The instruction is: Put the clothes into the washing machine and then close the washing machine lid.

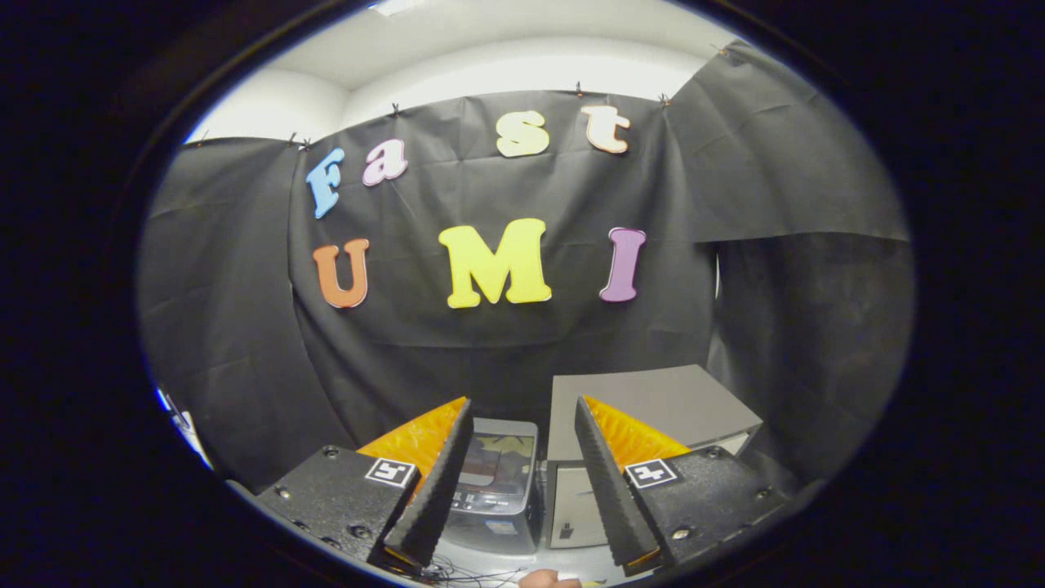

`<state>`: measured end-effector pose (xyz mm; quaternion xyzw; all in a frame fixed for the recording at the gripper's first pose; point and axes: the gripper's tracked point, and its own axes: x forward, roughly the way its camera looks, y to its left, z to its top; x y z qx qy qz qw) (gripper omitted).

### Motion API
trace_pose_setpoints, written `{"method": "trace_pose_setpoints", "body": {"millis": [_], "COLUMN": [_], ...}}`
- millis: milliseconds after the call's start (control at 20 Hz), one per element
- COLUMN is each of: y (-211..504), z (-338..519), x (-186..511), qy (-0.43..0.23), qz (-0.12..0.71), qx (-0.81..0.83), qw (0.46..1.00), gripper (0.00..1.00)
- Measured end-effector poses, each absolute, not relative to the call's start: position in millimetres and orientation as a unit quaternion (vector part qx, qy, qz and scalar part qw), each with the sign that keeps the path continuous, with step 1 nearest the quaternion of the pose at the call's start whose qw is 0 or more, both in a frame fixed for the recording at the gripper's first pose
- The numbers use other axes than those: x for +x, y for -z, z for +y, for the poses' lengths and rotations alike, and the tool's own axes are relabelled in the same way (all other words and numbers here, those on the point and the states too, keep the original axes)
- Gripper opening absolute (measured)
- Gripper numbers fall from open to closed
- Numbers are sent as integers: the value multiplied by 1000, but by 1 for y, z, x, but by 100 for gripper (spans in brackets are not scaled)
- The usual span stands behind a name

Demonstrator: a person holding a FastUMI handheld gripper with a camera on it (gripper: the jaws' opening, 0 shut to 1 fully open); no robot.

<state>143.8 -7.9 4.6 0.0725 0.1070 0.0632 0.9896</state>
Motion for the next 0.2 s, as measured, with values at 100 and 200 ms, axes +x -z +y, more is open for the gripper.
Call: {"method": "trace_pose_setpoints", "body": {"millis": [100, 200], "y": [-2, 3], "z": [-11, -11], "x": [128, 117], "qy": [-61, -59], "qz": [97, 87], "qx": [59, 48], "qw": [992, 993], "gripper": [79, 79]}}
